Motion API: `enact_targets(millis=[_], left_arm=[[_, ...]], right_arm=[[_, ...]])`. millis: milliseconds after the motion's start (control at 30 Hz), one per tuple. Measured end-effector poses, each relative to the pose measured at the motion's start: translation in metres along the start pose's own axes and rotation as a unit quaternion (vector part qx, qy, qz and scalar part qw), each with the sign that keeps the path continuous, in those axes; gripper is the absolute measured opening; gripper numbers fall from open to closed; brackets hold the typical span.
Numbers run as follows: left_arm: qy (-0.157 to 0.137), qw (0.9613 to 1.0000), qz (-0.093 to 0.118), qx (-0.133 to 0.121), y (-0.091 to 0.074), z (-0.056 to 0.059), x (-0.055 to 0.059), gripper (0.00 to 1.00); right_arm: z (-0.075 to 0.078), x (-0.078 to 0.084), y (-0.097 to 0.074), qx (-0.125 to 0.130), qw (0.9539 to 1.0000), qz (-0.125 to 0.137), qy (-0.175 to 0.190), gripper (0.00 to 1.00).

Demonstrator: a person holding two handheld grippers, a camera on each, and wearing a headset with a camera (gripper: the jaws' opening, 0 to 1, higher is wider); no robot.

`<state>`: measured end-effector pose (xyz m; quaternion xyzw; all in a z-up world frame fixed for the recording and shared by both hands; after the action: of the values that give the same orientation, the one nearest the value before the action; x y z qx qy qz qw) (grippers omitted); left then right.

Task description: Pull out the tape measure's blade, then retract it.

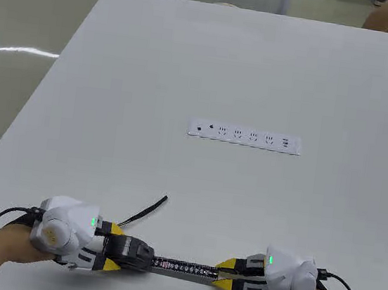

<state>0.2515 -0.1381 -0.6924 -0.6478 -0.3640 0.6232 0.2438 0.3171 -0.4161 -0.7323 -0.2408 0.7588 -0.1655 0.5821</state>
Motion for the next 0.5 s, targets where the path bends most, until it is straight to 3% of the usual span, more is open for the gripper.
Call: enact_targets(millis=[500], left_arm=[[-0.001,1.0000,-0.001,0.001,0.0001,-0.0005,-0.0009,0.27]], right_arm=[[0.0015,0.0039,-0.0083,0.002,1.0000,-0.002,0.001,0.08]])
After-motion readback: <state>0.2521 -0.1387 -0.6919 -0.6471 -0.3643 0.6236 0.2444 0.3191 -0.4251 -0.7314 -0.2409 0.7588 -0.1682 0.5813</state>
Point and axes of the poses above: the centre of the closed fingertips' face, and the gripper's own axes: y roughly forward along the fingers, z roughly to its right, x roughly out of its underside, the point moved 8 cm from there along -y, roughly backward along the fingers, and after that the axes turned 12 degrees about y, right-handed, at the moved point
